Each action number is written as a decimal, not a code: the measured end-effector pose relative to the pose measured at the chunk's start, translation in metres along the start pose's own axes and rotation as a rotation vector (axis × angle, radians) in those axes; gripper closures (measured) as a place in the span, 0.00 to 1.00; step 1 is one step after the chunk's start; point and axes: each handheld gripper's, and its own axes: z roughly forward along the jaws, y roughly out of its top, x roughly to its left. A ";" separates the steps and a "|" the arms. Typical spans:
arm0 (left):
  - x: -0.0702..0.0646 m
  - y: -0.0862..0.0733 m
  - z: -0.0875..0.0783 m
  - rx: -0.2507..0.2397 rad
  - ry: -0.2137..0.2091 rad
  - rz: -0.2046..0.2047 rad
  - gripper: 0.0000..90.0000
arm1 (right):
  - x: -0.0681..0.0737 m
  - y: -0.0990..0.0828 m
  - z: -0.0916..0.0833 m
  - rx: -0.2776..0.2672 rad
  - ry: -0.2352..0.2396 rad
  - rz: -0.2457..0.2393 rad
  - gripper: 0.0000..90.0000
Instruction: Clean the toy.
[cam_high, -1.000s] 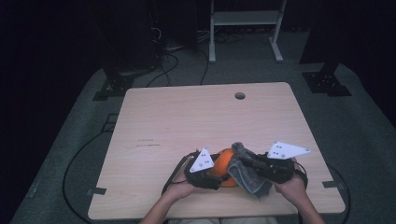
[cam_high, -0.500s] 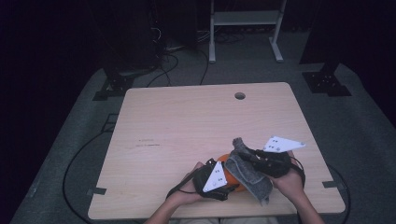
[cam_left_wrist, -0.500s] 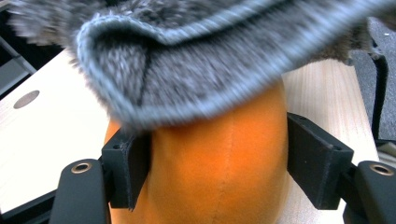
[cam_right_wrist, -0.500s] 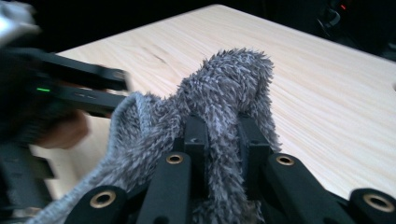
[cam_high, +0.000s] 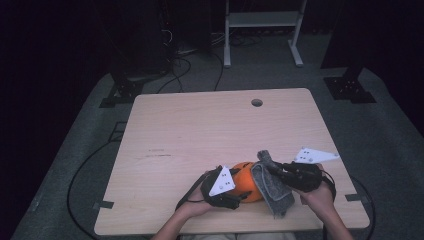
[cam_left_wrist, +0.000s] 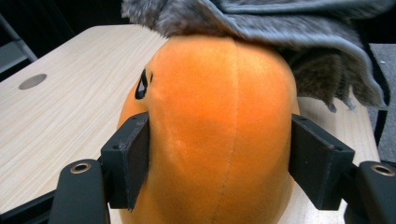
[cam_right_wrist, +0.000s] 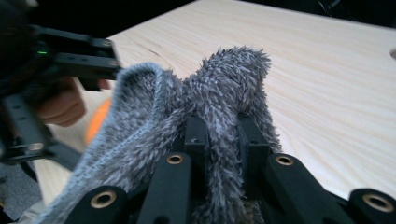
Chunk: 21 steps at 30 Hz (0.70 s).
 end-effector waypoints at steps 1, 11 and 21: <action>0.000 0.001 0.000 -0.003 0.010 0.001 0.32 | 0.005 0.003 0.000 -0.009 0.005 -0.015 0.86; 0.001 0.005 -0.005 -0.005 0.062 -0.025 0.35 | 0.034 0.021 0.009 -0.046 0.040 -0.109 0.85; 0.016 -0.003 -0.004 0.011 -0.011 -0.076 0.13 | -0.006 -0.003 0.009 -0.020 0.007 0.021 0.85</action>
